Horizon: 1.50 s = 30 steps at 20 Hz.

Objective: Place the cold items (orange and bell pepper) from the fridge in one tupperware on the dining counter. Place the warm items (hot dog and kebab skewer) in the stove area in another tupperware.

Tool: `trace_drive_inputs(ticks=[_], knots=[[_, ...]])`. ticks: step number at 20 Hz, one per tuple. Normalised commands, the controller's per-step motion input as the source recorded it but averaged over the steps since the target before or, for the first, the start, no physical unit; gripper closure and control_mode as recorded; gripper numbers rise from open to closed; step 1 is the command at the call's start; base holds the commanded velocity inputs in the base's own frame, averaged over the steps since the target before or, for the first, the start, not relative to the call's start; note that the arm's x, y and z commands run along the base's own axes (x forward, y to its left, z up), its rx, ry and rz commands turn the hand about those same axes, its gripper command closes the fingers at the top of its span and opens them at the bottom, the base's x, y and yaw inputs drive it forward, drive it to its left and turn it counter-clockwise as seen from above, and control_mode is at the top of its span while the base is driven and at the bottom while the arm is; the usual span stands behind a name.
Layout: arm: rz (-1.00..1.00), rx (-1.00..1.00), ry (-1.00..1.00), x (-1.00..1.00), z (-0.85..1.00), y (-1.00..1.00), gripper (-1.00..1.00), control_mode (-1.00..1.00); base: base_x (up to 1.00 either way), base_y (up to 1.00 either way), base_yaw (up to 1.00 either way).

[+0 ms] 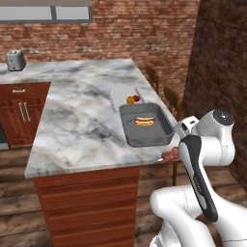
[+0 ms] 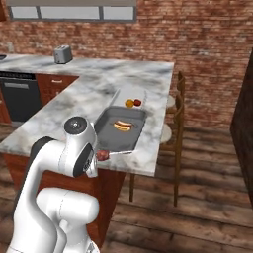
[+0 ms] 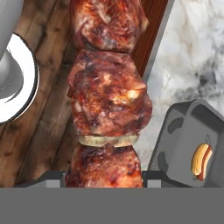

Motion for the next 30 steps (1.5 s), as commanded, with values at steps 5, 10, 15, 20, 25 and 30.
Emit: trace_drive_inputs(ticks=[5, 10, 15, 20, 25, 30], knots=[[0.0, 0.0, 0.0, 0.0, 0.0, 0.0, 1.0, 1.0, 0.39, 0.0, -0.13], [0.0, 0.0, 0.0, 0.0, 0.0, 0.0, 1.0, 1.0, 0.53, 0.0, -0.13], [0.0, 0.0, 0.0, 0.0, 0.0, 0.0, 1.0, 1.0, 0.44, 0.0, -0.13], [0.0, 0.0, 0.0, 0.0, 0.0, 0.0, 1.0, 1.0, 0.42, 0.01, -0.13], [-0.02, 0.0, -0.02, 0.04, 0.05, 0.04, 1.0, -1.0, 0.28, 0.05, -0.1], [-0.09, 0.0, -0.09, 0.55, 0.29, 0.35, 1.0, -1.0, 0.0, 0.0, 0.0]])
